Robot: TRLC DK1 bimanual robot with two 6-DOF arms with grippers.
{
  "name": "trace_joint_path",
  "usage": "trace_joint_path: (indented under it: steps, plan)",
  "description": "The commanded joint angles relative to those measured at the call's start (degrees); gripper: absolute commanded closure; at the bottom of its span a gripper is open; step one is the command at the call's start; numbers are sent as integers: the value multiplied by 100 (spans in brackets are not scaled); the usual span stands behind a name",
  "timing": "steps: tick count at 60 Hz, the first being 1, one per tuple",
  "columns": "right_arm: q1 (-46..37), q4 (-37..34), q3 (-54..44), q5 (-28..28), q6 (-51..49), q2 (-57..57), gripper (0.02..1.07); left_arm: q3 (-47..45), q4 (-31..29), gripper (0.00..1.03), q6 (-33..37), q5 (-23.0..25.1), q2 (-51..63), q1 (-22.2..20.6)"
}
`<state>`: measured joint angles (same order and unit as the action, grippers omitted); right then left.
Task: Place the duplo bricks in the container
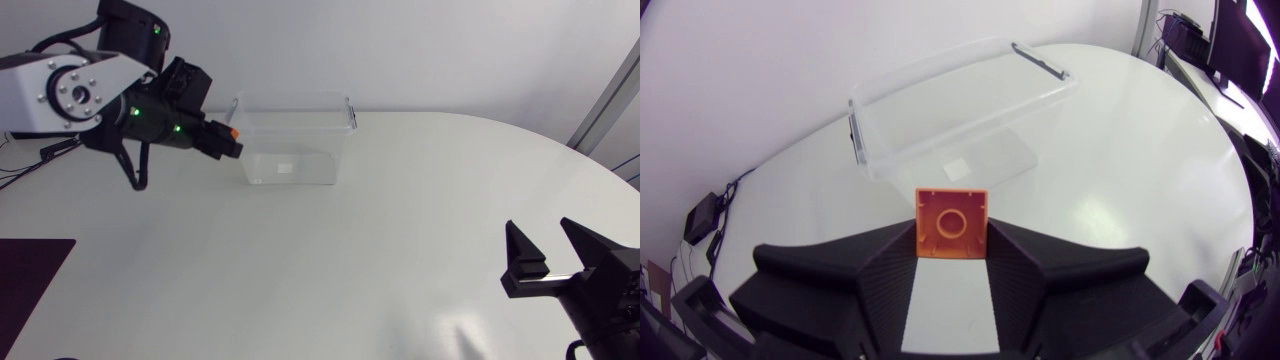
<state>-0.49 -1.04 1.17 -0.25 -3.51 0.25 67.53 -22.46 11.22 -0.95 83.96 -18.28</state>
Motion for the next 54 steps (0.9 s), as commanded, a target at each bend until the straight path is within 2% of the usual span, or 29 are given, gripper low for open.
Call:
trace_joint_path:
  steps: [1,10,14,15,16,17,18,19,20,26,34,40,54]
  plan:
    - [-39,60,-117,-45,-115,-52,7,604,-101,80,64,-28,630,79]
    - [-39,69,-117,-45,-115,-52,7,1817,-189,80,38,-37,1518,150]
    - [-39,60,-117,-45,-115,-52,7,2660,-391,79,-112,-63,2010,167]
    - [-39,69,-117,-45,-106,-52,7,2889,-470,73,-243,-116,2115,185]
    - [-39,60,-117,-45,-115,-52,7,3170,-646,59,-384,-230,2247,202]
    - [-39,69,-117,-45,-115,-52,7,3328,-786,41,-428,-230,2318,211]
    - [-39,69,-117,-45,-106,-52,7,3399,-848,35,-437,-230,2335,211]
    - [-39,69,-117,-45,-115,-52,7,3583,-1015,6,-463,-221,2405,220]
    - [-39,69,-117,-45,-106,-52,7,3645,-1120,2,-481,-221,2405,229]
    - [-39,60,-117,-45,-115,-52,7,3073,-1068,3,-419,-213,2036,229]
    - [-39,69,-117,-45,-115,-52,7,1948,-400,3,-261,-221,1403,361]
    - [-39,69,-117,-45,-115,-52,7,1553,-365,3,-270,-221,1008,510]
    - [-39,69,-117,-45,-106,-52,7,-214,444,3,-191,-283,-855,668]
